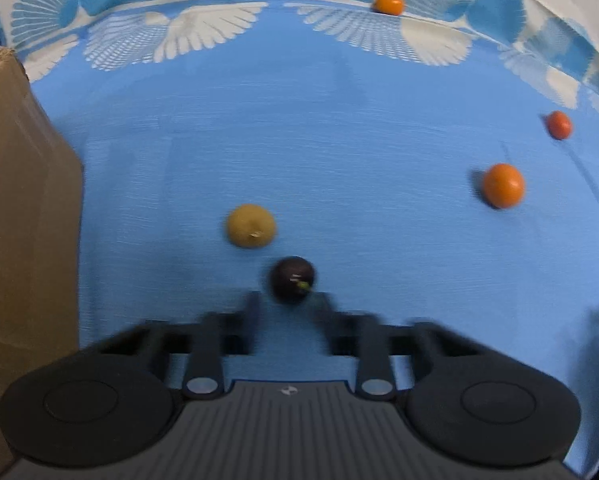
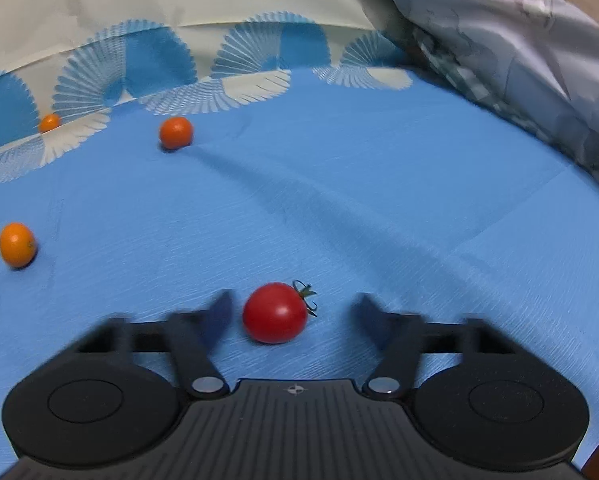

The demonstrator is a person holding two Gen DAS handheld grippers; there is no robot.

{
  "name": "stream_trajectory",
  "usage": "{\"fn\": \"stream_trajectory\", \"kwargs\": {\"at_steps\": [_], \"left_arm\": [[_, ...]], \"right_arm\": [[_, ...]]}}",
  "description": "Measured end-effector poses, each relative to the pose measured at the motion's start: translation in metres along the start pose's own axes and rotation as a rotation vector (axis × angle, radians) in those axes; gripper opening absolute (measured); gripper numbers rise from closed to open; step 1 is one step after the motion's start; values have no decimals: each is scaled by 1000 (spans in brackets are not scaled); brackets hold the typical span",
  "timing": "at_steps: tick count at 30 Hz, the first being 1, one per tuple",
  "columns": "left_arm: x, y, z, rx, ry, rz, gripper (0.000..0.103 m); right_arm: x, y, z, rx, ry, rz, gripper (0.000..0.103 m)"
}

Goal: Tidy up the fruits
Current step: 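Grasp a dark cherry with the left tool while the right tool grasps a red tomato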

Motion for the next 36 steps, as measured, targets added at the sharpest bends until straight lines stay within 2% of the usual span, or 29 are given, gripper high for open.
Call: {"fn": "stream_trajectory", "kwargs": {"at_steps": [3,5,14,17,19,20,23,25,26,27,30,31,32,33,34,35,36], "left_arm": [[-5,0,5,-30,-13,-6,8],[-9,-2,12,-21,-29,-19,8],[-26,0,58,-122,-106,-55,7],[-32,1,74,-129,-130,-67,7],[-30,1,76,-89,-154,-68,8],[-27,1,73,-65,-161,-65,11],[-13,1,46,-55,-99,-39,37],[-6,1,25,-51,-57,-19,43],[-3,2,17,-54,-45,-15,48],[0,2,9,-58,-32,-8,59],[10,1,-8,-46,-29,-5,78],[12,0,-11,-34,-37,-6,78],[14,0,-13,-29,-46,-11,73],[15,-1,-13,-30,-56,-18,58],[16,-1,-12,-31,-65,-21,49],[15,-2,-10,-32,-68,-26,29],[15,-1,-8,-40,-70,-30,28]], "right_arm": [[-1,0,3,3,5,-13,33],[0,-3,8,3,11,-32,33],[-8,-1,67,72,-48,-45,33],[-14,5,88,109,-58,-35,33],[-18,10,97,115,-71,-12,33],[-20,13,98,115,-73,2,33],[-21,11,88,110,-38,-14,33],[-21,7,76,110,-1,-51,33],[-21,5,70,112,14,-68,33],[-21,4,65,118,26,-80,33],[-22,5,49,122,54,-94,33],[-22,6,45,122,61,-93,33],[-22,6,40,120,68,-91,33],[-22,7,37,120,73,-91,33],[-22,8,35,120,77,-93,33],[-22,8,33,121,79,-94,33],[-22,8,32,123,80,-95,33]]}}
Point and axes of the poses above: each gripper's, at about its wrist camera, not at the fingertips, and z roughly against the way its jaws point, y to its left, x to its top, the point moved 2 cm from there along -z, roughly the way its jaws point, and after that the axes turned 14 degrees about y, right-handed, at the moved point
